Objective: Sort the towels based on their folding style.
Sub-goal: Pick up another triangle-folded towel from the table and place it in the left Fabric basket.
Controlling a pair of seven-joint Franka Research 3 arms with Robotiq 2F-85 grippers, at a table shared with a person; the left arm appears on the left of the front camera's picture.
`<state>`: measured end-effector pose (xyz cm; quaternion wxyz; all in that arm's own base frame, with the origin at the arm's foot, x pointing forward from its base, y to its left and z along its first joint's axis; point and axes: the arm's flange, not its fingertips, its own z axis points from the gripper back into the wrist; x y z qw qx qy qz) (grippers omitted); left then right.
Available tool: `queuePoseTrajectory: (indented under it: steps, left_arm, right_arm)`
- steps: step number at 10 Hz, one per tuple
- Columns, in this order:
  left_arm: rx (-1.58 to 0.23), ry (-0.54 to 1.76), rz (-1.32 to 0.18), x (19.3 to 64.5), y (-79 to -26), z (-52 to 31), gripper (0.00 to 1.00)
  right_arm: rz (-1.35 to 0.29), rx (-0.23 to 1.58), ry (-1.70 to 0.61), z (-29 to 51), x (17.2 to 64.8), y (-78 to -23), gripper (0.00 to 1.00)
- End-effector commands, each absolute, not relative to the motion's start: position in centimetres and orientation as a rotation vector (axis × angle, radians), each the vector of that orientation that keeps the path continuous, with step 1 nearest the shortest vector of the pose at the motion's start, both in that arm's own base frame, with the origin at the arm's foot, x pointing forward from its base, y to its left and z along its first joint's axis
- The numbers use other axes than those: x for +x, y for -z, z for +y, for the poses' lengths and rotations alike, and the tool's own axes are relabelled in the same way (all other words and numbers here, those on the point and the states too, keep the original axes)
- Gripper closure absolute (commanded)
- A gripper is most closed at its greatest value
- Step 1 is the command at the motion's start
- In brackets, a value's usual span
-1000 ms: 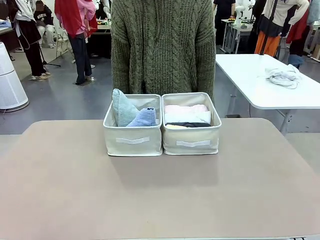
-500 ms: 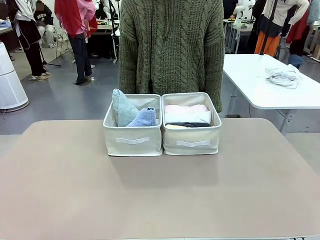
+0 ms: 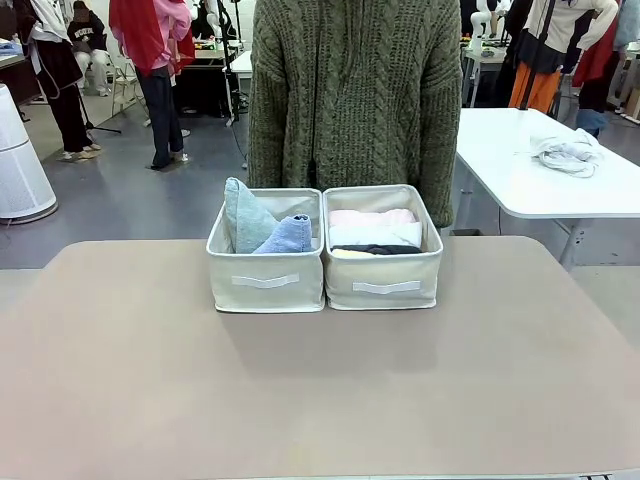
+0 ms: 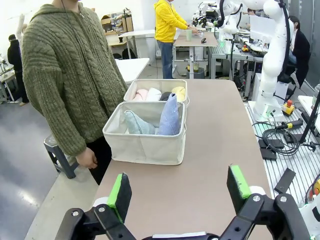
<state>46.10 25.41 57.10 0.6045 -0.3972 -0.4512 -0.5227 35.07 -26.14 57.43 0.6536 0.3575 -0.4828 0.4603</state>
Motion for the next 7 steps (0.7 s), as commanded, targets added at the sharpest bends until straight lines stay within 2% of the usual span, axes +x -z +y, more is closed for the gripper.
queuePoseTrajectory:
  steps: [1, 7]
  left_arm:
    - [-0.909, 1.204, -1.046, 45.89, -57.16, 25.29, 0.0]
    - [-0.909, 1.204, -1.046, 45.89, -57.16, 25.29, 0.0]
  right_arm:
    - [-1.089, 0.816, -1.056, -26.26, 34.91, -57.22, 0.0]
    - [-1.089, 0.816, -1.056, -26.26, 34.91, -57.22, 0.0]
